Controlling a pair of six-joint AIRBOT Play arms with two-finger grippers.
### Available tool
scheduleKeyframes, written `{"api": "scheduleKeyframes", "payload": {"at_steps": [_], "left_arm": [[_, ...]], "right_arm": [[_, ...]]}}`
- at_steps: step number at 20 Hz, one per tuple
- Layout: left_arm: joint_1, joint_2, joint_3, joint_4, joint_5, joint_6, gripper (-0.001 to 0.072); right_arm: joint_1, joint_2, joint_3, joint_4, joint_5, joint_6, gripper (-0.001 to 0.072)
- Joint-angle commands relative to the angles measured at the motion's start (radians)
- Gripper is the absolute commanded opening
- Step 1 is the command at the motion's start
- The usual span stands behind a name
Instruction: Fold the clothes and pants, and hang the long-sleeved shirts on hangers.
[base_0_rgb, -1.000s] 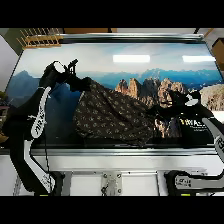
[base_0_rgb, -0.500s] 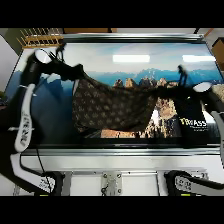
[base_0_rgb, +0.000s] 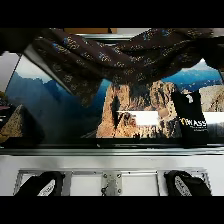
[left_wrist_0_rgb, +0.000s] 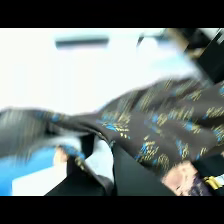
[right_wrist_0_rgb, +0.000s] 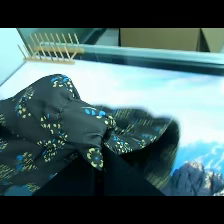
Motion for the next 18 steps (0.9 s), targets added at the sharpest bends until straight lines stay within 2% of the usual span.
{"api": "scheduleKeyframes", "payload": {"at_steps": [1, 3, 5, 6, 8, 10, 13, 18], "left_arm": [[-0.039, 0.163, -0.039, 0.002, -0.013, 0.001, 0.0004], [-0.040, 0.216, -0.157, 0.005, -0.013, -0.018, 0.0004], [-0.040, 0.246, -0.321, 0.046, -0.003, -0.100, 0.0004], [-0.040, 0.248, -0.424, 0.064, 0.010, -0.133, 0.0004], [-0.040, 0.200, -0.608, 0.099, 0.051, -0.145, 0.0004], [-0.040, 0.079, -0.726, 0.099, 0.161, -0.114, 0.0004], [-0.048, -0.186, -0.708, 0.099, 0.366, 0.014, 0.0004], [-0.040, -0.670, -0.309, 0.097, 0.357, 0.024, 0.0004]], "right_arm": [[-0.001, 0.108, 0.016, -0.120, 0.124, 0.132, 0.0016], [0.000, 0.109, 0.013, -0.214, 0.269, 0.235, 0.0016], [0.001, 0.087, -0.024, -0.292, 0.386, 0.312, 0.0016], [0.001, 0.073, -0.073, -0.312, 0.412, 0.342, 0.0016], [0.010, 0.034, -0.215, -0.322, 0.404, 0.378, 0.0016], [0.037, -0.040, -0.341, -0.338, 0.344, 0.377, 0.0016], [0.085, -0.243, -0.385, -0.393, 0.164, 0.370, 0.0016], [0.098, -0.517, -0.274, -0.338, -0.183, 0.350, 0.0017]]}}
